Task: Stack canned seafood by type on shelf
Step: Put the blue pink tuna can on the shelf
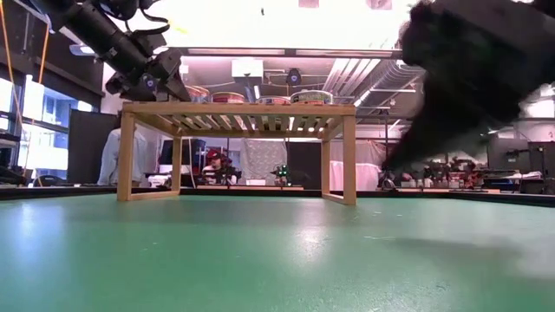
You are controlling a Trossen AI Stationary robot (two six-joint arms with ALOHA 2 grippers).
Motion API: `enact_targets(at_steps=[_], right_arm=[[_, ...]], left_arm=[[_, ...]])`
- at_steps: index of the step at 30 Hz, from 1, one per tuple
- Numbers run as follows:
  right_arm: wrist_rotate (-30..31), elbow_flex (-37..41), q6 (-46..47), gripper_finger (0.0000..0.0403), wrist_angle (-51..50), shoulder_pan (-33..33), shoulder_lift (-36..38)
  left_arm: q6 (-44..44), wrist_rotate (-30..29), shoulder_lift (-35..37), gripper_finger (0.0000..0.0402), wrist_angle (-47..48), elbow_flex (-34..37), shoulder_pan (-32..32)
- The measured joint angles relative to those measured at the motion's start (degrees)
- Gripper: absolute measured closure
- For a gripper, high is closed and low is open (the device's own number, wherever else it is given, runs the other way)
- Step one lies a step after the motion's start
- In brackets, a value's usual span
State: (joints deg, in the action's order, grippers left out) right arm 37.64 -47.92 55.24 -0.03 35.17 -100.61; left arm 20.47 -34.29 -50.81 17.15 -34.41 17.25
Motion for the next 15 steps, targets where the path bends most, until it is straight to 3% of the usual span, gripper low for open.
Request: enact_targets(at_steps=[9, 15], right_arm=[[-10.61, -10.72, -26.24, 0.0403, 0.21, -13.05, 4.78], [-11.81, -15.28, -31.32, 0.0403, -4.54, -16.48, 4.43]], left_arm=[[-0.49, -1.17, -0.60, 0.0002, -0.39, -0.02, -2.10], [0.11, -1.18, 1.99, 0.0002, 1.03, -0.02, -2.45]])
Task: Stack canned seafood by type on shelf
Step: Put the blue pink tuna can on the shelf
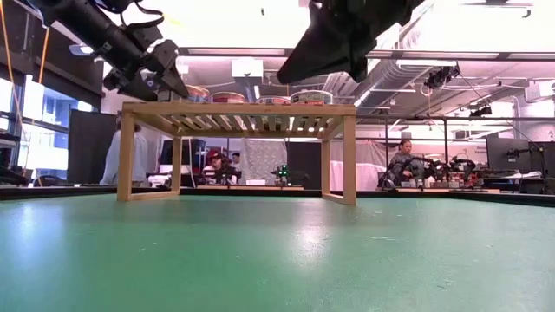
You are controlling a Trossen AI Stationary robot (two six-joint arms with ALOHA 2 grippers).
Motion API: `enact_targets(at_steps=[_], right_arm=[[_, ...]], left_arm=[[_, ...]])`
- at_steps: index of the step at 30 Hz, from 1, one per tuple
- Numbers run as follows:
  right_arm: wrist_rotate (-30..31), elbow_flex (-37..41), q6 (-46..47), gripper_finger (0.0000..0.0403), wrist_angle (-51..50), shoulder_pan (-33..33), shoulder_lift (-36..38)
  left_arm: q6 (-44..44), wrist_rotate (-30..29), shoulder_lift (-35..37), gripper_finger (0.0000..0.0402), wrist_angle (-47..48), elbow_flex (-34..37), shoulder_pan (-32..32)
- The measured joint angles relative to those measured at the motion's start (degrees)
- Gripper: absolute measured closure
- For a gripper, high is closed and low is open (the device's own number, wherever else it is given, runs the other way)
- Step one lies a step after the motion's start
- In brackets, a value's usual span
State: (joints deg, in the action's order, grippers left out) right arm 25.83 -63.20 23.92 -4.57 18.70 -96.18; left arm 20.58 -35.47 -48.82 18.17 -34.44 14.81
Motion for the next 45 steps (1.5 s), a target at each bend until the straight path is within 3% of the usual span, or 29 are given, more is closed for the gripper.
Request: enact_targets(at_steps=[12, 20, 29, 34, 39, 45], right_arm=[[13.13, 0.35, 9.52, 0.0403, -11.19, 7.43, -0.09], [18.11, 0.37, 21.78, 0.0403, -23.53, 15.55, -0.09], [23.48, 0.37, 37.27, 0.0403, -36.74, 22.59, -0.09], [24.79, 0.37, 38.86, 0.0403, -37.62, 23.37, -0.09], [25.08, 0.37, 38.80, 0.0403, -37.64, 23.34, -0.09], [25.22, 0.37, 38.75, 0.0403, -37.62, 23.34, -0.09]], left_arm=[[1.40, -2.31, 7.93, 0.0002, 3.88, -0.58, -0.02], [0.74, -2.31, 7.41, 0.0002, 10.75, -8.31, -4.18], [9.16, -2.21, -2.17, 0.0002, 27.05, -15.08, -10.71], [15.67, -0.78, -11.06, 0.0002, 35.14, -17.95, -10.94], [17.31, -1.01, -16.77, 0.0004, 36.09, -20.92, -10.52], [17.00, -2.59, -18.54, 0.0028, 36.07, -23.85, -8.24]])
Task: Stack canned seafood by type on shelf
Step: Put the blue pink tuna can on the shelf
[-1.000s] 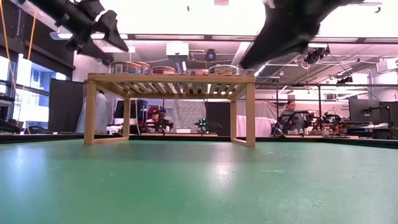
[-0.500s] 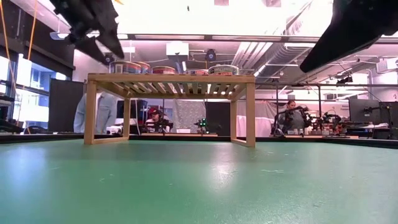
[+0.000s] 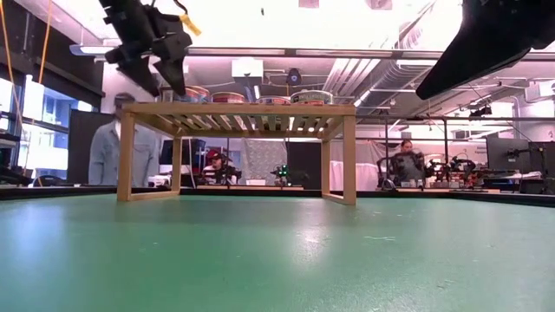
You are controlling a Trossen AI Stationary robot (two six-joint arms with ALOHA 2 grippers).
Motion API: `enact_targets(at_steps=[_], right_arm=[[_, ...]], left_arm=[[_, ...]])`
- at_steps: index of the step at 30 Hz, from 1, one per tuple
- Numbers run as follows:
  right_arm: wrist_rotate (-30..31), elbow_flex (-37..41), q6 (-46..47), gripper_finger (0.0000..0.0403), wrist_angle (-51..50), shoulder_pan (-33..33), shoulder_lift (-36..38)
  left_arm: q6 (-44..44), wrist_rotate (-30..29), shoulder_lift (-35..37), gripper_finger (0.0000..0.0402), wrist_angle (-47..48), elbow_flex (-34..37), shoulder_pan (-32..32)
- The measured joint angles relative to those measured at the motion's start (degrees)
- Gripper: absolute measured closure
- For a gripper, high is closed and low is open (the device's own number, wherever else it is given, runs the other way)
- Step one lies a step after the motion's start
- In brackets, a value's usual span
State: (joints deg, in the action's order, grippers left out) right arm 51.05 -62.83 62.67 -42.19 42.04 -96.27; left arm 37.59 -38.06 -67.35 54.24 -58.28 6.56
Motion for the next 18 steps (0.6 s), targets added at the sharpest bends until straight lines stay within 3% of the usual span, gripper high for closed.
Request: enact_targets(at_steps=[10, 18], right_arm=[[0.00, 0.00, -0.11, 0.0403, 0.00, 0.00, 0.00], [0.00, 0.00, -0.11, 0.0403, 0.17, 0.00, 0.00]], left_arm=[[0.30, 0.11, 0.07, 0.0089, -0.09, -0.96, 4.57], [-1.27, -1.41, 0.02, 0.0105, -0.07, -0.94, 7.65]])
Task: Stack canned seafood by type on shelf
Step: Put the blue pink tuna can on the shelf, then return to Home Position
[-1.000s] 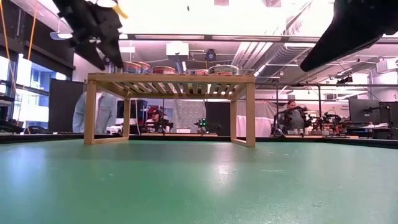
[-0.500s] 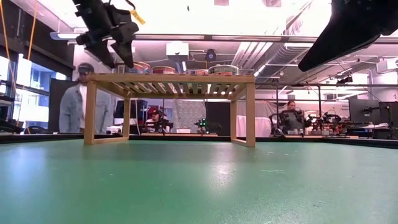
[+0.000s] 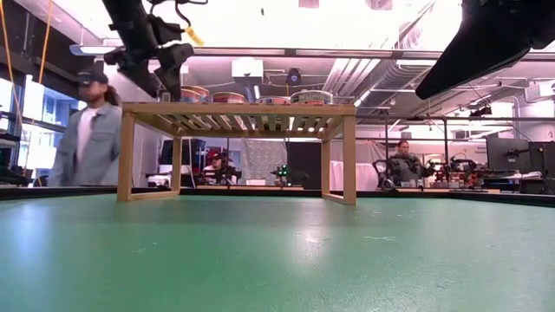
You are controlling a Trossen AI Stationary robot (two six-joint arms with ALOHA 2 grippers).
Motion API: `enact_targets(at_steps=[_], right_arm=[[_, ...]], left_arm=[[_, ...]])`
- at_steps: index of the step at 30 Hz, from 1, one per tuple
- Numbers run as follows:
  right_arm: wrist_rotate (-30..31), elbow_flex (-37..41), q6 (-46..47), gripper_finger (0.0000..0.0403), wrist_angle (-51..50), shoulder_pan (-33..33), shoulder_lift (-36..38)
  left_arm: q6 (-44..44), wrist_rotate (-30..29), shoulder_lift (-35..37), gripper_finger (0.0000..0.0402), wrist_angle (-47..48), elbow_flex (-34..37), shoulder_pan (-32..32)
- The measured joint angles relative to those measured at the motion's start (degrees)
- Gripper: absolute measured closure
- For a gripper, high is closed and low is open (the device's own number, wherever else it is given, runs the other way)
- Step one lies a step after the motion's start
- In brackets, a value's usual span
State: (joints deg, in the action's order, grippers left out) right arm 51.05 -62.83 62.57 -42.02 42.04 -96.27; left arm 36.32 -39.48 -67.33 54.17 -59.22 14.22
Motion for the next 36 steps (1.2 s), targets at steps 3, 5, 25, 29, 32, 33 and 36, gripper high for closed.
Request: enact_targets(at_steps=[3, 5, 25, 29, 32, 33, 36], right_arm=[[0.00, 0.00, 0.01, 0.0403, 0.00, 0.00, 0.00], [0.00, 0.00, 0.00, 0.0403, 0.02, 0.00, 0.00], [-0.24, 0.00, 0.47, 0.0403, -0.46, 2.85, 0.00], [-0.24, 0.00, 2.09, 0.0403, -2.80, 5.00, 0.00], [-0.24, 0.00, 3.16, 0.0403, -4.16, 6.92, 0.00], [-0.37, 0.00, 3.18, 0.0403, -4.29, 7.67, 0.00], [-2.94, 0.00, 2.72, 0.0403, -4.04, 10.12, 0.00]], left_arm=[[-0.97, -1.74, 0.00, 0.0106, -0.01, 0.00, 0.65], [-1.03, -2.37, 0.00, 0.0106, 0.00, -0.02, 1.11], [-0.45, -5.99, 1.10, 0.0110, 0.00, 0.00, -7.12], [2.39, -9.81, 3.39, 0.0143, -0.11, 0.09, -15.15], [6.14, -11.75, 5.35, 0.0197, -0.93, 1.62, -21.58], [7.39, -12.03, 5.93, 0.0219, -1.53, 2.48, -23.79], [11.49, -12.29, 6.87, 0.0300, -4.82, 5.56, -30.49]])
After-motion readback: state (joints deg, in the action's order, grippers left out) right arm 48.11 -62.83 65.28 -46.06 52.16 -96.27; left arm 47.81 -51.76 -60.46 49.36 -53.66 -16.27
